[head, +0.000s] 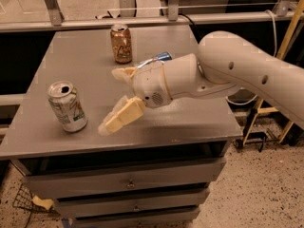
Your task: Knock 7up can over
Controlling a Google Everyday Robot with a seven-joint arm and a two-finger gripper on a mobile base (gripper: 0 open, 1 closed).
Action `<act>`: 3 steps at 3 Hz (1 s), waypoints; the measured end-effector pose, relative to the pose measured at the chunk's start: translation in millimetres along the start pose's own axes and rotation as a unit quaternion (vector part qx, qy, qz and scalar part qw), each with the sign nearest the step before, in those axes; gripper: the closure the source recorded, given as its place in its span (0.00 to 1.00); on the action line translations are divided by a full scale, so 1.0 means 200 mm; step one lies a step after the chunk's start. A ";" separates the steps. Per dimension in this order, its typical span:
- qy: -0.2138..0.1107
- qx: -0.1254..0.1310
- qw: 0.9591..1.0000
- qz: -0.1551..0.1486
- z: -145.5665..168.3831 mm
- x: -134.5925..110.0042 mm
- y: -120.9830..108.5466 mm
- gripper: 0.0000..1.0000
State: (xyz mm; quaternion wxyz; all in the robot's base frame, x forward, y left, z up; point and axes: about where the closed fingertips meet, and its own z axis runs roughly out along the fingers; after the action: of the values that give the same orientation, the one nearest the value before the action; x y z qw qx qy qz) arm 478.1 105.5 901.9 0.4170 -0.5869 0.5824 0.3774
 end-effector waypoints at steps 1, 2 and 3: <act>-0.010 0.007 1.000 -0.009 0.11 0.01 -0.07 0.00; -0.029 -0.007 0.999 -0.025 0.26 -0.06 -0.09 0.00; -0.047 -0.025 0.998 -0.046 0.37 -0.16 -0.10 0.00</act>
Offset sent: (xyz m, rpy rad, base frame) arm 0.0303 0.0883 -0.0010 0.0983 -0.0684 0.0775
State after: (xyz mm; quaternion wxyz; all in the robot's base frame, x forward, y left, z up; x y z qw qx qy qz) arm 500.6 185.2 906.6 0.4463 -0.6044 0.5252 0.3997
